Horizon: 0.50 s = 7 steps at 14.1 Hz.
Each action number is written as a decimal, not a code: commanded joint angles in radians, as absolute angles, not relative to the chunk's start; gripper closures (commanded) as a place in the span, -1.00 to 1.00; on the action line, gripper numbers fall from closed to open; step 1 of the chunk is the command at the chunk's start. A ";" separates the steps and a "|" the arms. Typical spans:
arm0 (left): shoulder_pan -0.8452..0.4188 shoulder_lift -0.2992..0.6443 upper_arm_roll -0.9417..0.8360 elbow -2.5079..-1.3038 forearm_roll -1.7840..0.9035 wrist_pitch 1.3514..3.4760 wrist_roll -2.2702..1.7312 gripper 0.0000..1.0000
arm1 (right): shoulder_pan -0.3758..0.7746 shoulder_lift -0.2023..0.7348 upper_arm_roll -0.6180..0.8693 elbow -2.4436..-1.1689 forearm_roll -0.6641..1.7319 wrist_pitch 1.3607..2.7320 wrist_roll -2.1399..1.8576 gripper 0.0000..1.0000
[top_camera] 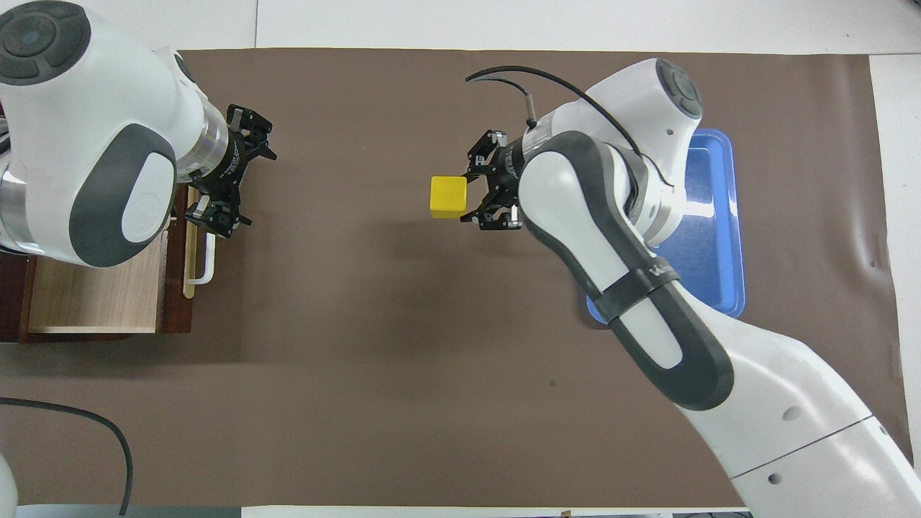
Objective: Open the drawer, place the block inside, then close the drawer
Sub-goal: 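Carry the cube toward the left gripper with the right gripper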
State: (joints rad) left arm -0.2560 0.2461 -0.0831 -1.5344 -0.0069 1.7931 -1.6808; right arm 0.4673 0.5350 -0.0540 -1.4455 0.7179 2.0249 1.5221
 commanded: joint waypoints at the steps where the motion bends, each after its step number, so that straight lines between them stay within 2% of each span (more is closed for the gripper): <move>1: -0.316 0.322 -0.072 -1.410 -0.034 1.770 -1.920 -1.00 | 0.497 0.566 -0.058 -1.384 0.699 2.003 1.543 1.00; 3: -0.385 0.327 -0.071 -1.413 -0.032 1.779 -2.021 -1.00 | 0.521 0.566 -0.060 -1.384 0.698 2.009 1.557 1.00; 7: -0.423 0.327 -0.071 -1.445 -0.026 1.821 -2.059 -1.00 | 0.543 0.566 -0.060 -1.384 0.686 2.011 1.555 1.00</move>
